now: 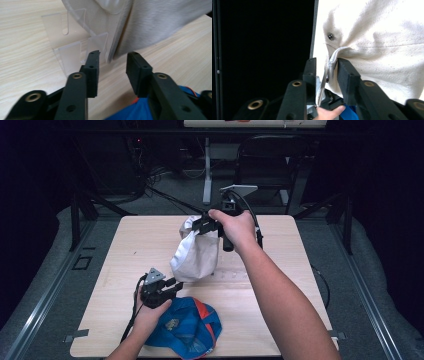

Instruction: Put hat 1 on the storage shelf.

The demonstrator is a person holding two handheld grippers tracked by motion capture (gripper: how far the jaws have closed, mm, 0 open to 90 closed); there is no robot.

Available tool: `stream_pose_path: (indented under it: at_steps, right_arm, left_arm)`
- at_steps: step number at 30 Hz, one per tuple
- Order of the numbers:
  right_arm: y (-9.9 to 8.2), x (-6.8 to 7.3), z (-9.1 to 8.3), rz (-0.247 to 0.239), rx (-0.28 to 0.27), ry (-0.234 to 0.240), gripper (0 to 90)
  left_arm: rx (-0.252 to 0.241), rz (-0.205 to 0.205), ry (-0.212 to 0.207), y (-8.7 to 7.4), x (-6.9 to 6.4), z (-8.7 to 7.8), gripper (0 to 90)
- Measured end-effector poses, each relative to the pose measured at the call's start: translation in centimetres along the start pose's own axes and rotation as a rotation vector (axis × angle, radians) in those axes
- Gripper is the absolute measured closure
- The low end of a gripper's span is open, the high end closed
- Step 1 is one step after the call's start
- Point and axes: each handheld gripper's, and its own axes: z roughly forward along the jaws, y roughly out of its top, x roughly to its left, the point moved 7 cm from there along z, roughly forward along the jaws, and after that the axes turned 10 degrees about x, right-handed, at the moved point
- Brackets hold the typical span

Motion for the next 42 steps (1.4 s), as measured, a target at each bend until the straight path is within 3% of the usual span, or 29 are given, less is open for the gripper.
stream_pose_path:
  at_steps: [5, 9, 13, 15, 18, 21, 25, 28, 33, 39, 42]
  right_arm:
    - [-0.4, 0.1, -1.1, -0.045, -0.015, -0.032, 63.3]
    - [-1.4, -0.2, -2.4, -0.089, -0.03, -0.075, 60.0]
    - [-2.9, -0.9, -3.4, -0.16, -0.074, -0.14, 57.1]
    - [-3.7, -1.3, -3.7, -0.174, -0.096, -0.134, 56.1]
    - [-5.3, -2.8, -3.5, -0.223, -0.087, -0.183, 54.7]
    - [-6.9, -4.4, -2.8, -0.232, -0.059, -0.211, 54.4]
    - [-8.7, -7.2, -1.4, -0.248, -0.046, -0.239, 53.5]
    - [-10.0, -9.3, -0.1, -0.257, -0.044, -0.251, 52.5]
    - [-11.7, -12.3, 1.6, -0.331, -0.066, -0.322, 50.0]
    - [-13.3, -15.1, 2.8, -0.347, -0.104, -0.308, 47.3]
    - [-13.8, -16.5, 3.3, -0.365, -0.121, -0.328, 47.3]
  left_arm:
    - [-0.009, 0.023, 0.017, -0.7, 0.1, -2.2, 55.6]
    - [0.02, 0.047, 0.041, -2.1, 0.9, -4.2, 52.8]
    - [0.027, -0.021, 0.05, -3.6, 2.4, -5.6, 50.7]
    - [0.039, -0.051, 0.055, -4.7, 3.2, -6.2, 49.3]
    - [0.035, -0.066, 0.073, -6.0, 4.3, -6.5, 48.4]
    - [0.054, -0.079, 0.102, -6.6, 5.7, -6.4, 48.5]
    - [0.049, -0.106, 0.111, -6.8, 6.9, -6.1, 48.4]
    - [0.05, -0.104, 0.112, -6.9, 7.3, -6.0, 48.4]
    - [0.04, -0.138, 0.085, -6.8, 7.7, -5.6, 50.7]
    - [0.051, -0.137, 0.102, -6.9, 8.2, -5.3, 49.9]
    - [0.051, -0.14, 0.11, -7.0, 8.3, -5.4, 48.9]
